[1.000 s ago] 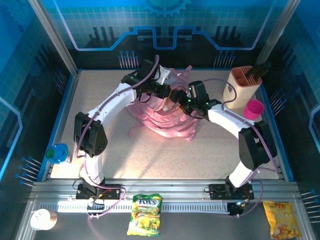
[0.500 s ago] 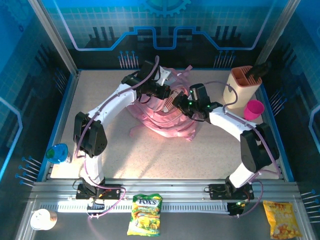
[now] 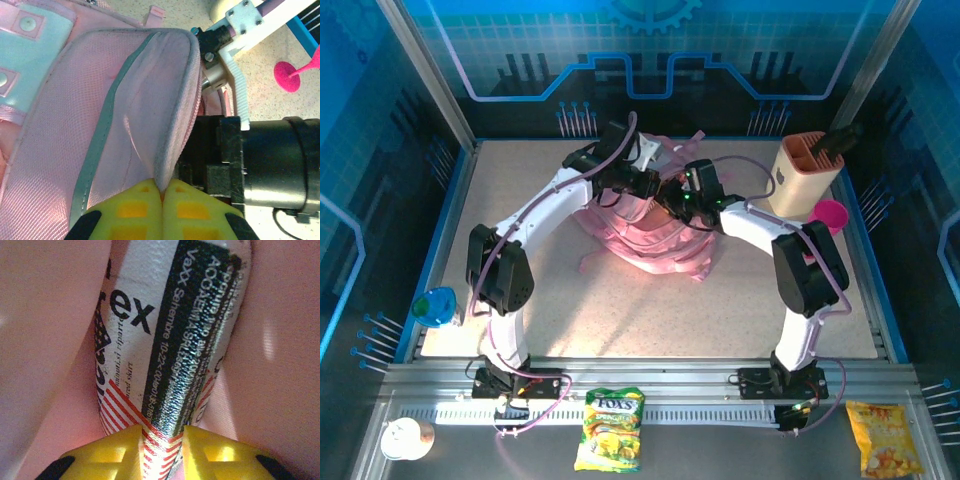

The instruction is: Pack the student bag

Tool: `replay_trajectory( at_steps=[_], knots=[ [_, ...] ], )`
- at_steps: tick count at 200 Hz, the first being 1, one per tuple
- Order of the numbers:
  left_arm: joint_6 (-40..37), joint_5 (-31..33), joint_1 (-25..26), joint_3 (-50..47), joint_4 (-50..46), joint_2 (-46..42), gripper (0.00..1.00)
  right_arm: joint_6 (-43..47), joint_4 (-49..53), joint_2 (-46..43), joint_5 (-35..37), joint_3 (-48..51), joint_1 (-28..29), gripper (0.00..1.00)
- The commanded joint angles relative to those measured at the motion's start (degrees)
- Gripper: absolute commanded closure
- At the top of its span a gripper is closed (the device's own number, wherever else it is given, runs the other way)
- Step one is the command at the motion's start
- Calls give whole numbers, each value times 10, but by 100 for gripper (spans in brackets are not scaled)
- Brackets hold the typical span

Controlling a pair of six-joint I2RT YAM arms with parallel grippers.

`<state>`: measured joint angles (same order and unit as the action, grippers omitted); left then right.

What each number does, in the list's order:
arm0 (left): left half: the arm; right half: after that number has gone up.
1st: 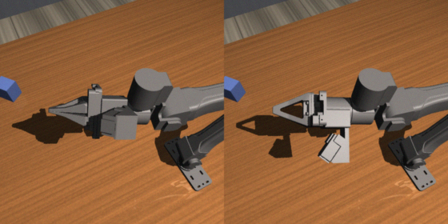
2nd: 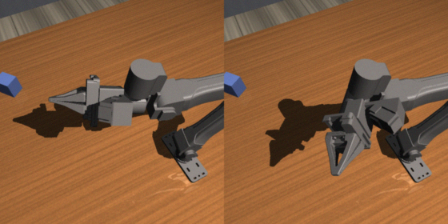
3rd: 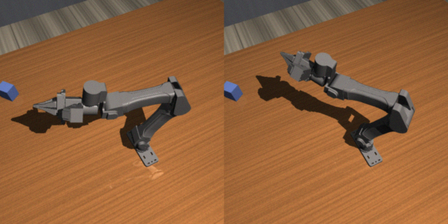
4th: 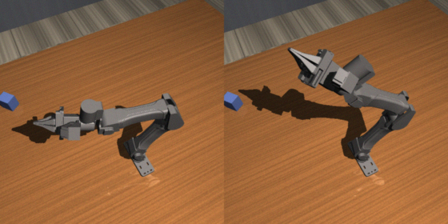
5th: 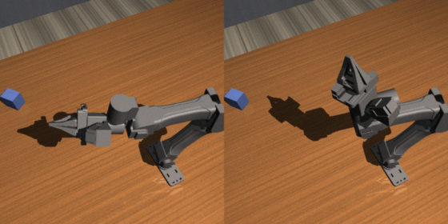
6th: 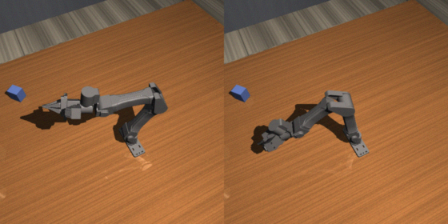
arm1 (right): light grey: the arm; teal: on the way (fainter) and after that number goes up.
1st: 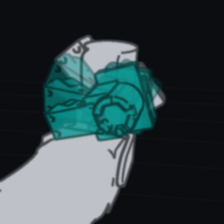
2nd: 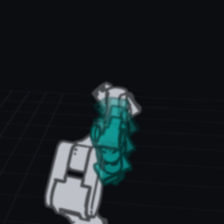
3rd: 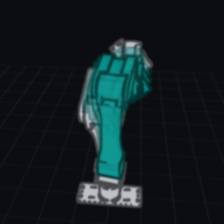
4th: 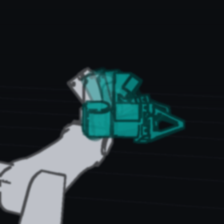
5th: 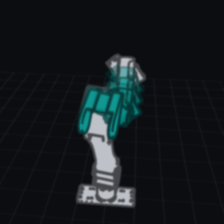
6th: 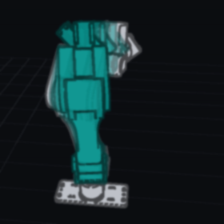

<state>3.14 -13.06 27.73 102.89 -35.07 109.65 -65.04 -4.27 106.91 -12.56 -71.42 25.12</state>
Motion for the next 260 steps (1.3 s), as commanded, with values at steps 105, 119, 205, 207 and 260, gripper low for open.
replay_trajectory(
  at_steps=[105,119,205,207,260],
  knots=[
    [60,-25,-4,-43,43,-54,68,23,-7,-227,78,206,-25,48],
    [89,17,-5,-65,52,-69,55,33,20,-267,117,229,-25,39],
    [310,13,-96,-240,97,-139,39,99,114,-275,179,142,7,22],
    [316,8,-100,-244,100,-139,39,100,114,-274,179,142,7,22],
    [451,-94,-163,-318,190,-108,42,94,111,-266,185,142,24,22]
  ],
)
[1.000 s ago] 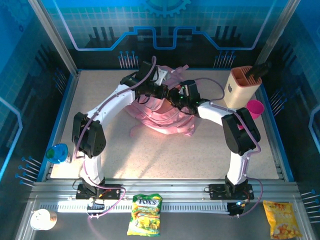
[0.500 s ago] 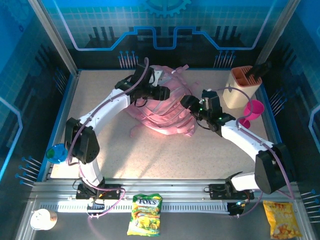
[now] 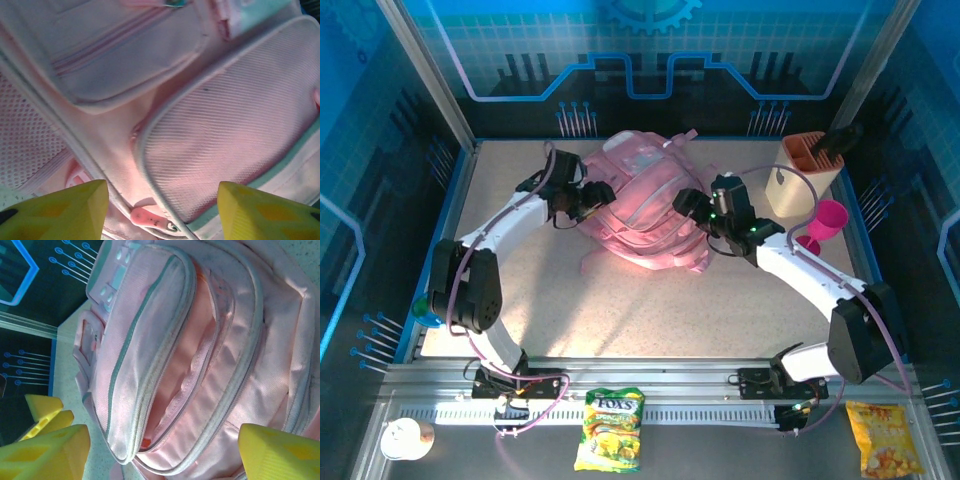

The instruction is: Pack the student bag

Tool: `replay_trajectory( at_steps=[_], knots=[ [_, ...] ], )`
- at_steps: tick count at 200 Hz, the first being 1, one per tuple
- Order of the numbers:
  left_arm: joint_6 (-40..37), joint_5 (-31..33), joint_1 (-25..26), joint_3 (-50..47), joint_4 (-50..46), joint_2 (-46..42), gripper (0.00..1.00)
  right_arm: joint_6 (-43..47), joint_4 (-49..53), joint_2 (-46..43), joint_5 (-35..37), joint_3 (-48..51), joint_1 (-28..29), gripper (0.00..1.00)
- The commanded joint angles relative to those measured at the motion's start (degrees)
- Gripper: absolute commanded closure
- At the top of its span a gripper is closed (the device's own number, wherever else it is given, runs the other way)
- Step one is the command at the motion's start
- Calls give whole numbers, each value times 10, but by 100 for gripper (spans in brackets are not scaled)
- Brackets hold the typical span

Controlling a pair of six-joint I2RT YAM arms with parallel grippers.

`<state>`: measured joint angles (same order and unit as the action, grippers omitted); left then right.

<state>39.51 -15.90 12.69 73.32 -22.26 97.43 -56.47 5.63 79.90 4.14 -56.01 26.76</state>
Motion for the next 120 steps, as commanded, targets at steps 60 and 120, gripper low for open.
replay_trajectory(
  at_steps=[60,120],
  knots=[
    [144,-102,-21,-31,129,64,54,6,18,8,13,-15,9,22],
    [159,-131,-21,-35,152,84,71,8,27,15,17,-20,21,23]
  ],
)
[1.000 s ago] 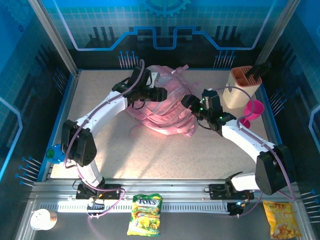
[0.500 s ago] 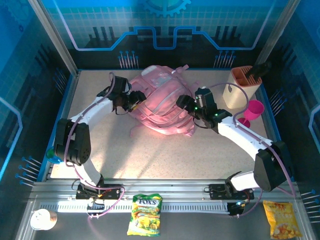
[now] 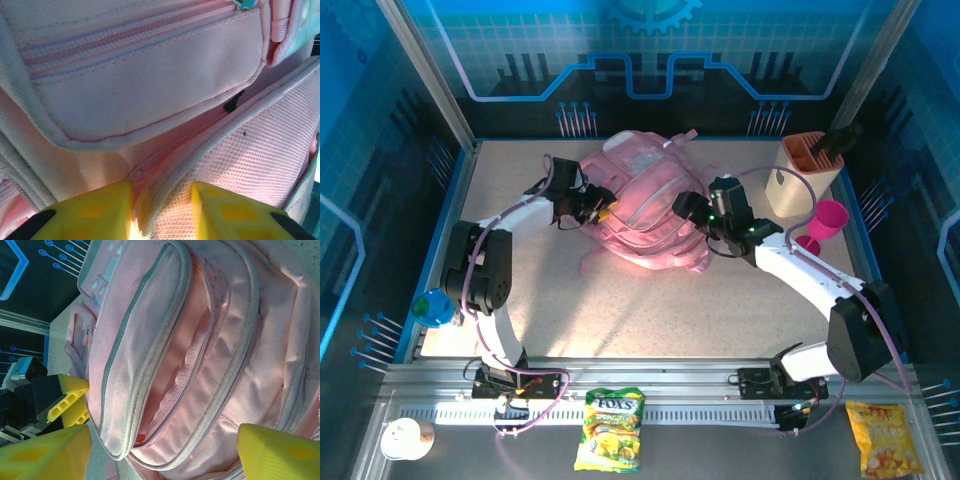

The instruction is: Pack the student bag

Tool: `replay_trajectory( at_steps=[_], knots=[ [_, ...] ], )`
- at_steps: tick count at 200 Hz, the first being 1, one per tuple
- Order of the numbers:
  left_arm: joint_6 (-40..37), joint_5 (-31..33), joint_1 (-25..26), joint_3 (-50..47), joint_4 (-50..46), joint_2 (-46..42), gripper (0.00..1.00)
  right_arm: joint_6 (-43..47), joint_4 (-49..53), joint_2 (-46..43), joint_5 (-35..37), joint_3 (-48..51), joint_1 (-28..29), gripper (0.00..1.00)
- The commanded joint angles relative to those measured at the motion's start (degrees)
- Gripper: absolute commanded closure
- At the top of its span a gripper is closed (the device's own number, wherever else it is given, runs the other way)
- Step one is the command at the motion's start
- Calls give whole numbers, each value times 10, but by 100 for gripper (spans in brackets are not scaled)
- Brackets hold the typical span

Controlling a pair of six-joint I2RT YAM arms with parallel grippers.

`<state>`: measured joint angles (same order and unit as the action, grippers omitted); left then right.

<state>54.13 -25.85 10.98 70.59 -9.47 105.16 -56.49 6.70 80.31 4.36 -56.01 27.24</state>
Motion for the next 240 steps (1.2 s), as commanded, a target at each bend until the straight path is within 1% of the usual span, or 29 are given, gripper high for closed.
replay_trajectory(
  at_steps=[1,27,41,58,65,78,95,111,129,164,177,240],
  knots=[
    [12,-31,-3,-8,24,7,71,8,18,11,15,-21,18,23],
    [11,-41,-3,-10,25,2,83,15,53,27,38,-44,44,25],
    [14,-47,-2,-10,28,-2,89,17,79,36,66,-59,64,26],
    [20,-53,2,-10,31,-10,98,16,107,48,112,-78,98,28],
    [23,-54,6,-10,32,-13,100,12,117,53,131,-87,115,29],
    [32,-54,12,-9,36,-17,100,2,135,69,165,-105,143,32],
    [46,-53,22,-9,45,-23,100,-16,148,91,190,-127,174,35],
    [58,-52,30,-7,54,-25,100,-36,147,115,204,-140,196,39],
    [62,-50,38,0,57,-25,100,-51,147,144,203,-155,208,45],
    [63,-51,46,6,57,-25,100,-73,163,198,204,-196,213,50],
    [63,-50,48,6,57,-27,100,-79,161,214,204,-208,212,54],
    [63,-52,49,4,53,-27,100,-113,156,261,212,-236,202,63]
  ],
)
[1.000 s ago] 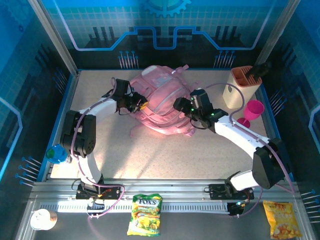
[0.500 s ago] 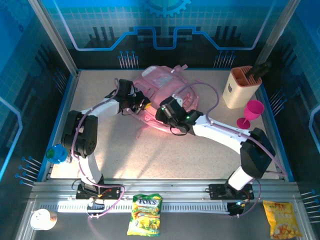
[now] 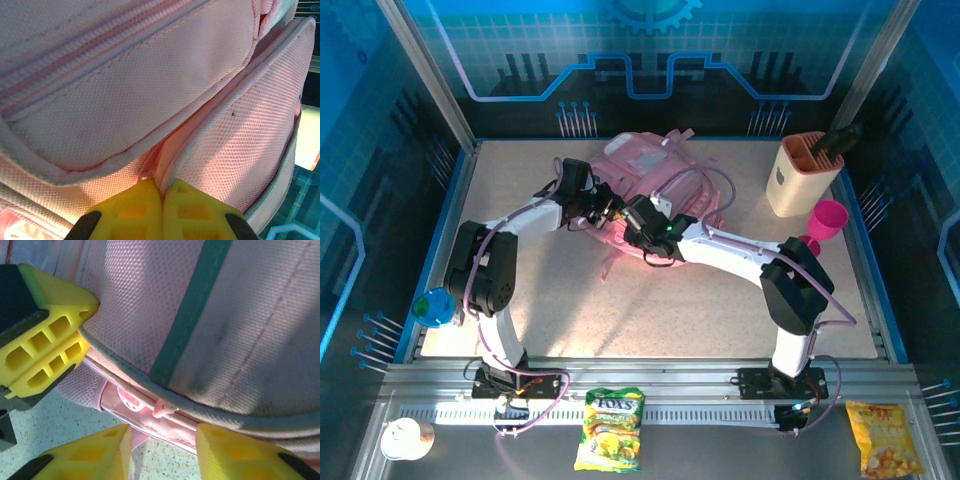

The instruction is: Pack the student bag

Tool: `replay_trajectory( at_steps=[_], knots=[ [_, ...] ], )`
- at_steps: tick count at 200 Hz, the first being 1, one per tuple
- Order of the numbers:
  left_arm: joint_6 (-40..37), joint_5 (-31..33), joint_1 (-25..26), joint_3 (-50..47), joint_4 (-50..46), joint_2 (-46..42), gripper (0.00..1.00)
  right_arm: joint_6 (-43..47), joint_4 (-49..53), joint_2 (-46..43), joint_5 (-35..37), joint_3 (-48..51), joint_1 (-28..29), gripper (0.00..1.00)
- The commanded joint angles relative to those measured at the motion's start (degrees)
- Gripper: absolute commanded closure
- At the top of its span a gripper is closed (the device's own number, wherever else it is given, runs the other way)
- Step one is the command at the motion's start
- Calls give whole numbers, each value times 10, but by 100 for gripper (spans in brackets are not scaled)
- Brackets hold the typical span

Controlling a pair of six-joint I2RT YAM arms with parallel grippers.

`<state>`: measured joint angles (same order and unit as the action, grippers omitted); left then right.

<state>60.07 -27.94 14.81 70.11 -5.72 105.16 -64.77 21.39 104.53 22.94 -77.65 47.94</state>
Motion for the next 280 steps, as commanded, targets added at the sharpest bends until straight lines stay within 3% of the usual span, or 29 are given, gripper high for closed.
replay_trajectory(
  at_steps=[1,81,127,222,280],
  knots=[
    [4,-31,11,9,15,-27,100,-30,9,20,27,-19,-4,63],
    [4,-34,13,8,10,-27,100,-62,3,46,55,-37,-23,69],
    [-3,-27,12,11,1,-28,100,-57,19,38,74,-28,-29,87],
    [-24,-20,1,20,-20,-24,100,94,-12,-113,169,152,-44,91],
    [-28,-24,0,26,-27,-25,100,333,-127,-113,16,166,-84,80]
  ],
)
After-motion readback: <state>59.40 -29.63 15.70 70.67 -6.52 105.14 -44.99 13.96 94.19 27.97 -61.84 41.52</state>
